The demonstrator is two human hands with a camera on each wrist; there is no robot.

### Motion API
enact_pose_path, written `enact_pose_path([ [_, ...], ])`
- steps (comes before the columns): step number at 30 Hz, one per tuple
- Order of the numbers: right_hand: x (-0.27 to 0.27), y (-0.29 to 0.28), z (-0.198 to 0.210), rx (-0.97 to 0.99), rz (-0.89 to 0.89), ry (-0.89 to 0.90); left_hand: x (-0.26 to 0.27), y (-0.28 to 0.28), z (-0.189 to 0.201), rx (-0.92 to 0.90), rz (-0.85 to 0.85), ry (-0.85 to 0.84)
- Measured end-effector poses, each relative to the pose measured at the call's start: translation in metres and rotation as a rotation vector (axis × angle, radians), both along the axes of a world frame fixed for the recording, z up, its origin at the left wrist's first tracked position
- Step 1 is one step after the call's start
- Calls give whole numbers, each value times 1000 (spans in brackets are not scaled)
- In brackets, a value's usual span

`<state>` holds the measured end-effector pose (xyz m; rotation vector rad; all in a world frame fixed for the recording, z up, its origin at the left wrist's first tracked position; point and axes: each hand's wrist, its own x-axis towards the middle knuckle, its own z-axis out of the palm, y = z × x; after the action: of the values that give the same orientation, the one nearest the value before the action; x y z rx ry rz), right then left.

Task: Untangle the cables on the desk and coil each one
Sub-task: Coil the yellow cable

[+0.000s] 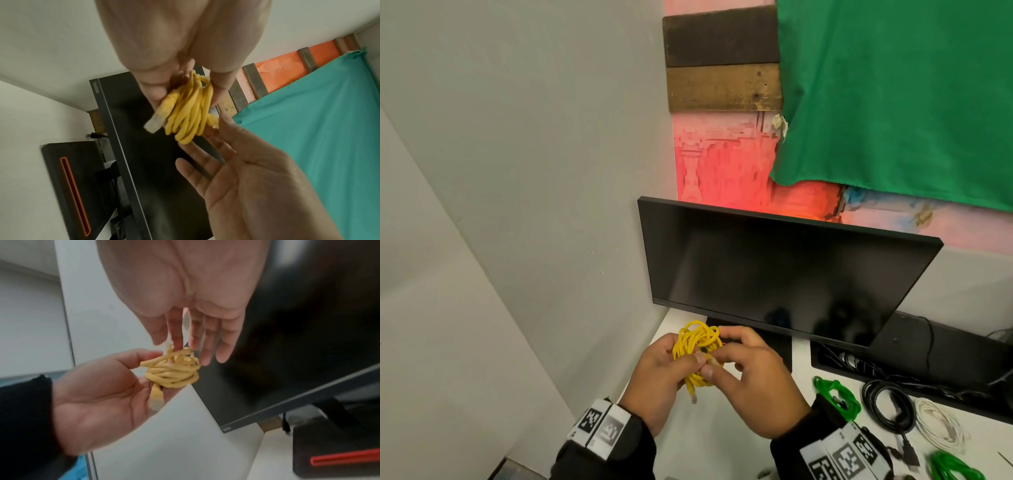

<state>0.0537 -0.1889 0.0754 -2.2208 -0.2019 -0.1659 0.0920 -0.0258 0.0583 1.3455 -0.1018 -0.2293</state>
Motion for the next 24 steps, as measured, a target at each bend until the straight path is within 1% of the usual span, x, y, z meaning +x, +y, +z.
enact_pose_path([
  [1, 1, 0, -2, 27, -5, -23, 0, -1, 0, -4, 11, 3],
  [3, 1, 1, -6, 141, -60, -89, 4, -3, 3, 24, 99, 15],
  [5, 3, 0, -11, 313, -165, -184, 10, -3, 3, 108, 230, 18],
  [7, 6, -1, -15, 478, -280, -229, 14, -3, 7, 149, 256, -12],
  [8, 8, -2, -16, 574, -338, -205, 14, -3, 8, 161, 226, -50],
  [10, 14, -5, -15, 802, -437, -86, 10, -5, 6, 136, 93, -103],
  [11, 18, -7, -14, 891, -474, -21, 7, -7, 2, 122, 2, -106],
  [12, 21, -9, -14, 934, -510, 37, 4, -9, -2, 124, -97, -112],
  [14, 27, -12, -18, 906, -574, 124, -5, -15, -7, 184, -254, -157],
  [16, 30, -12, -23, 789, -626, 141, -11, -19, -9, 219, -339, -175],
  [18, 29, -12, -25, 648, -646, 126, -12, -19, -7, 279, -367, -213],
  [22, 28, -12, -17, 484, -599, 123, -10, -16, -6, 504, -370, -339],
  [23, 29, -12, -15, 452, -606, 83, -11, -18, -4, 538, -368, -330],
  [24, 30, -12, -13, 423, -617, 29, -12, -22, -2, 515, -354, -288],
])
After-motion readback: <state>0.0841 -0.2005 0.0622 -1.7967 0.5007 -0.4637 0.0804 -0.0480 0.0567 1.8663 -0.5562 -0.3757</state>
